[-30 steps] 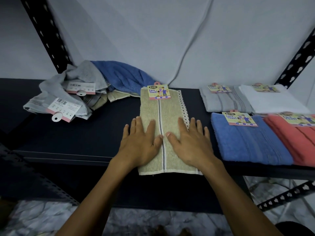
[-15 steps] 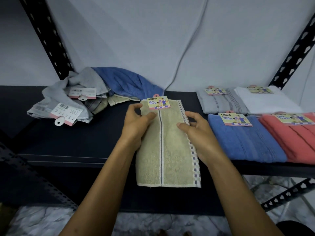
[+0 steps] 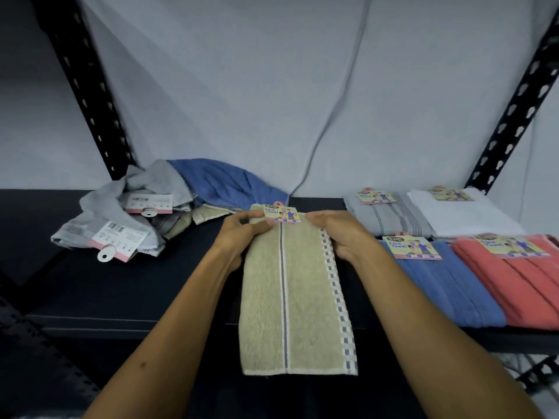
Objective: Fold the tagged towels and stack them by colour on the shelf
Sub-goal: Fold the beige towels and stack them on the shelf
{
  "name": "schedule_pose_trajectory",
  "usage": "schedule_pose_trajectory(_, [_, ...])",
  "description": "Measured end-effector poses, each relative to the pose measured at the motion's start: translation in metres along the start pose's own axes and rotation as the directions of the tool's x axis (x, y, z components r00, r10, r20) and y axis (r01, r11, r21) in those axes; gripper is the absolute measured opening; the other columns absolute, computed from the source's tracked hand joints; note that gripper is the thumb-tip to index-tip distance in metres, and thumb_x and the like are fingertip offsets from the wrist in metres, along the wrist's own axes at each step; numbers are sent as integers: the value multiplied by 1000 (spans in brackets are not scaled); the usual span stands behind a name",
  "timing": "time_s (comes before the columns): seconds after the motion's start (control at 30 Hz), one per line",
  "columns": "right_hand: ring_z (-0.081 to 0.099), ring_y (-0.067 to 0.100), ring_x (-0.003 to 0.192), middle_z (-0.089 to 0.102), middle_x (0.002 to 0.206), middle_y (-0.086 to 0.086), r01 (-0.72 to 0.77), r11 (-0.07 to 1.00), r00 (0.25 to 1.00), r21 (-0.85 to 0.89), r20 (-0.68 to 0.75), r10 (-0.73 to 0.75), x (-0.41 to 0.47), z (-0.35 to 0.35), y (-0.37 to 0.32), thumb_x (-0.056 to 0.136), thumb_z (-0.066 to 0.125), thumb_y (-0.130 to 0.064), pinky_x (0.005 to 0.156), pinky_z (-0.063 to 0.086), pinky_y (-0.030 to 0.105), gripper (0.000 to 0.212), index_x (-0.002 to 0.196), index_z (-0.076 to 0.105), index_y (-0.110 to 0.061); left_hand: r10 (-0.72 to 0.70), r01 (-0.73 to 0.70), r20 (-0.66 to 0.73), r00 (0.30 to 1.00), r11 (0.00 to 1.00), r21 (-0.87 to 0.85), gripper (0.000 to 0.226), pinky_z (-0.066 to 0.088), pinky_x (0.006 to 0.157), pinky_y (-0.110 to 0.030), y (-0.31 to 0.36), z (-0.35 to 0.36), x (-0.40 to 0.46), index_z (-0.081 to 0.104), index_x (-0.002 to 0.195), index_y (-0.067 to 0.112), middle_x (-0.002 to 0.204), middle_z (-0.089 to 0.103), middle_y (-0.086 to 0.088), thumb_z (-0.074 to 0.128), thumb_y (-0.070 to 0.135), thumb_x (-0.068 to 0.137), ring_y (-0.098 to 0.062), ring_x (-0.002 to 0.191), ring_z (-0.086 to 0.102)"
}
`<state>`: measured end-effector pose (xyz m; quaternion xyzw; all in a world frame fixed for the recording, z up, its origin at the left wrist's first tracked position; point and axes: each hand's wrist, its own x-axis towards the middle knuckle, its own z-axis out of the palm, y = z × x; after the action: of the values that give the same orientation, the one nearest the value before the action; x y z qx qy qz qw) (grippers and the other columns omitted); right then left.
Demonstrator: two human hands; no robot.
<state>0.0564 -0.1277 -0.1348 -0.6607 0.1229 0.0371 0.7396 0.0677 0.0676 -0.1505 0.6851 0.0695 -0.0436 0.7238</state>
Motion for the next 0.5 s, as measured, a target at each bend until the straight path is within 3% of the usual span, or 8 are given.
schedule_pose_trajectory(0.07, [69,24,82,72,95,17,25,1000,998,18,-66,-24,8,2,-3,88,60,10,78,60,36,19,88,72,-5,27,-28,-50,998,999,-18,29,53,75,-27,-1,1,7,69,104,10,104,69,-6,81,15,78,-17,94,66])
schedule_pose_trajectory(0.13, [68,29,87,70,97,19,45,998,994,41,-102,-41,10,4,-5,84,63,14,86,57,43,23,93,71,-5,45,-46,-69,997,999,-12,20,52,73,-26,-3,1,14,70,102,9,106,70,-11,76,12,84,-17,90,65])
schedule_pose_trajectory(0.3, [70,30,88,69,103,19,56,998,990,27,-127,-52,14,3,-4,77,72,14,82,59,43,34,105,69,-4,46,-45,-24,999,998,42,21,51,74,-25,-7,0,26,67,111,13,115,62,-8,60,3,94,-17,95,61])
schedule_pose_trajectory(0.4, [69,23,88,67,109,13,-3,998,1000,58,-25,4,22,1,-7,84,70,6,74,59,36,44,126,59,-3,30,-30,-9,1000,1000,1,21,52,75,-26,-5,0,33,68,111,14,115,64,-7,66,9,91,-19,101,63])
schedule_pose_trajectory(0.5, [65,18,85,65,100,7,-56,998,998,20,-9,56,33,2,-10,94,57,2,72,57,32,39,132,55,-4,16,-17,-70,997,1000,-8,18,51,72,-28,-4,3,41,69,103,10,110,68,-8,73,19,87,-20,100,65])
